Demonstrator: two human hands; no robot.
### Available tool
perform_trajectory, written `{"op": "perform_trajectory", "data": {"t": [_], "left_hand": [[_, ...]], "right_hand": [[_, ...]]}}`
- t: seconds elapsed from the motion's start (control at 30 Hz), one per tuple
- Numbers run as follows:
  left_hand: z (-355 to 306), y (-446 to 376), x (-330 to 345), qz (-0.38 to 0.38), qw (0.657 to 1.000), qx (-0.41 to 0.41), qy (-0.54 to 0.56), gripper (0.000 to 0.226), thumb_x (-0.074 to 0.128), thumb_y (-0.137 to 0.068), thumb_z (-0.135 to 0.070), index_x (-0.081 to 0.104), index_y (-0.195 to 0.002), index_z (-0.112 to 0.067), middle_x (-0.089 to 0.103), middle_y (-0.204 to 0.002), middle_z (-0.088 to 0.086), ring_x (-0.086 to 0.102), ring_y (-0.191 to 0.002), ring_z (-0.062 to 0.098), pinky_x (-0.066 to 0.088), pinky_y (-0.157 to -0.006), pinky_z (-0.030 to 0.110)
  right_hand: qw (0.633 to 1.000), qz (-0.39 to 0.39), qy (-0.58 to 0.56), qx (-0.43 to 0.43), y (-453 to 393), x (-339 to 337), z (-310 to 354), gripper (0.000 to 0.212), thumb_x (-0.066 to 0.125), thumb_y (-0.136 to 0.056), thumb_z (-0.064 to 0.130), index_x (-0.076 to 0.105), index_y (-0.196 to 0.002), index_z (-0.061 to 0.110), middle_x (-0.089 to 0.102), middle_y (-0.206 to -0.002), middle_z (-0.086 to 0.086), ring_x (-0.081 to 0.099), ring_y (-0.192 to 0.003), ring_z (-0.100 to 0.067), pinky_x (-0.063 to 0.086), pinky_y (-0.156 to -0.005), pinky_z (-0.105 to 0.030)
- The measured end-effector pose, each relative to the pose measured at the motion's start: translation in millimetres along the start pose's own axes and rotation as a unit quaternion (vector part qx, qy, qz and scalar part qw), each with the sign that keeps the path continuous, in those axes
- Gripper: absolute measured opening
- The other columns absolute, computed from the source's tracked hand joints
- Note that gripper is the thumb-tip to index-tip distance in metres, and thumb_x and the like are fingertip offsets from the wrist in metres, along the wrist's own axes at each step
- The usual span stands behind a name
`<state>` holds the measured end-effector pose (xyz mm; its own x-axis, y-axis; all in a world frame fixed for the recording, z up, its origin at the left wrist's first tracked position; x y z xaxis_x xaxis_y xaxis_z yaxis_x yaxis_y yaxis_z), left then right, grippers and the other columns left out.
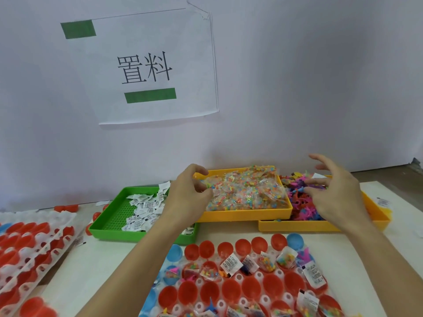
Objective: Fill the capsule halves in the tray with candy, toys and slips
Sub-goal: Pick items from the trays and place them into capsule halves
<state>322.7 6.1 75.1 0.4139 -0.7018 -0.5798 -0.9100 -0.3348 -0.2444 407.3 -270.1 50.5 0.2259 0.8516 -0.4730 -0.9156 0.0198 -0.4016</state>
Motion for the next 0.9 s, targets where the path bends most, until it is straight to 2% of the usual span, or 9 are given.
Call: {"op": "perform_trajectory", "data": {"t": [0.07, 0.13, 0.23, 0.37, 0.47, 0.57, 0.7, 0.77, 0.9], "left_hand": [[-5, 1, 4, 0.007, 1.000, 0.002, 0.002, 0.028, 0.068, -0.085, -0.011, 0.055, -0.104, -0.027, 0.068, -0.079, 0.005, 0.052, -0.056, 0.008, 0.039, -0.046, 0.013], [-9, 2, 8, 0.015, 1.000, 0.006, 0.004, 0.027, 0.068, -0.085, -0.011, 0.057, -0.102, -0.028, 0.068, -0.080, 0.004, 0.054, -0.061, 0.008, 0.039, -0.050, 0.016], [-17, 4, 15, 0.036, 0.999, 0.011, 0.025, 0.025, 0.067, -0.084, -0.010, 0.060, -0.099, -0.029, 0.068, -0.076, 0.002, 0.053, -0.055, 0.004, 0.040, -0.046, 0.015], [-30, 8, 25, 0.052, 0.998, 0.020, 0.034, 0.023, 0.062, -0.083, -0.008, 0.063, -0.092, -0.029, 0.063, -0.064, -0.001, 0.045, -0.045, 0.003, 0.036, -0.047, 0.021], [-40, 12, 32, 0.059, 0.997, 0.028, 0.029, 0.021, 0.061, -0.082, -0.009, 0.062, -0.088, -0.030, 0.067, -0.067, 0.003, 0.047, -0.049, 0.007, 0.037, -0.051, 0.025], [-48, 16, 36, 0.071, 0.996, 0.032, 0.039, 0.017, 0.062, -0.082, -0.010, 0.062, -0.089, -0.025, 0.071, -0.071, 0.003, 0.059, -0.060, 0.017, 0.047, -0.059, 0.033], [-51, 22, 35, 0.080, 0.995, 0.046, 0.024, 0.011, 0.066, -0.084, -0.012, 0.063, -0.089, -0.022, 0.073, -0.076, 0.006, 0.068, -0.078, 0.025, 0.055, -0.077, 0.042], [-52, 26, 32, 0.082, 0.994, 0.066, -0.001, 0.010, 0.067, -0.084, -0.013, 0.066, -0.088, -0.022, 0.072, -0.074, 0.003, 0.067, -0.073, 0.019, 0.055, -0.072, 0.036], [-56, 34, 28, 0.084, 0.990, 0.109, -0.042, 0.015, 0.065, -0.085, -0.013, 0.069, -0.088, -0.027, 0.065, -0.067, -0.007, 0.058, -0.061, 0.004, 0.044, -0.054, 0.012]], "right_hand": [[1.000, -0.005, -0.008, -0.005, -1, -2, 0, 0.072, 0.069, -0.082, -0.015, 0.052, -0.140, 0.024, 0.056, -0.128, -0.010, 0.068, -0.089, -0.018, 0.054, -0.075, -0.028], [1.000, -0.006, -0.014, -0.008, -2, -4, 0, 0.066, 0.069, -0.084, -0.012, 0.054, -0.137, 0.024, 0.060, -0.114, -0.005, 0.070, -0.088, -0.018, 0.052, -0.073, -0.025], [1.000, -0.018, -0.021, -0.006, -3, -8, -1, 0.058, 0.071, -0.085, -0.006, 0.057, -0.133, 0.023, 0.063, -0.093, 0.002, 0.067, -0.079, -0.011, 0.052, -0.071, -0.024], [0.997, -0.037, 0.050, -0.049, -3, -11, 3, 0.052, 0.067, -0.086, -0.009, 0.060, -0.130, 0.017, 0.062, -0.092, -0.004, 0.062, -0.081, -0.019, 0.049, -0.071, -0.026], [0.999, -0.026, 0.001, -0.043, -2, -12, 8, 0.050, 0.069, -0.087, -0.005, 0.060, -0.129, 0.021, 0.064, -0.092, -0.002, 0.065, -0.080, -0.013, 0.053, -0.071, -0.023], [0.992, 0.046, -0.111, -0.033, 0, -12, 24, 0.053, 0.074, -0.085, 0.001, 0.059, -0.127, 0.030, 0.068, -0.091, 0.003, 0.071, -0.081, -0.010, 0.052, -0.071, -0.017], [0.966, 0.166, -0.190, -0.055, 9, -7, 58, 0.055, 0.076, -0.083, 0.001, 0.060, -0.125, 0.033, 0.072, -0.091, 0.000, 0.074, -0.082, -0.011, 0.059, -0.075, -0.021], [0.966, 0.193, -0.156, -0.071, 15, -4, 72, 0.055, 0.076, -0.083, 0.001, 0.061, -0.122, 0.036, 0.072, -0.090, 0.000, 0.074, -0.081, -0.009, 0.060, -0.077, -0.022], [0.969, 0.211, -0.019, -0.123, 26, 5, 91, 0.060, 0.073, -0.084, -0.001, 0.058, -0.120, 0.045, 0.065, -0.089, 0.009, 0.068, -0.074, -0.001, 0.056, -0.071, -0.016]]}}
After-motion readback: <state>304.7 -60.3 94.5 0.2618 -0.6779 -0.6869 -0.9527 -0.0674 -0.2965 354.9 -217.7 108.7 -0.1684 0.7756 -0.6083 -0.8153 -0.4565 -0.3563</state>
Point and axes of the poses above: each hand's wrist, its own y-axis away from the middle knuckle, its own x-axis out of the palm, z = x × y, the point moved 4 cm from there along -y, towards the middle knuckle
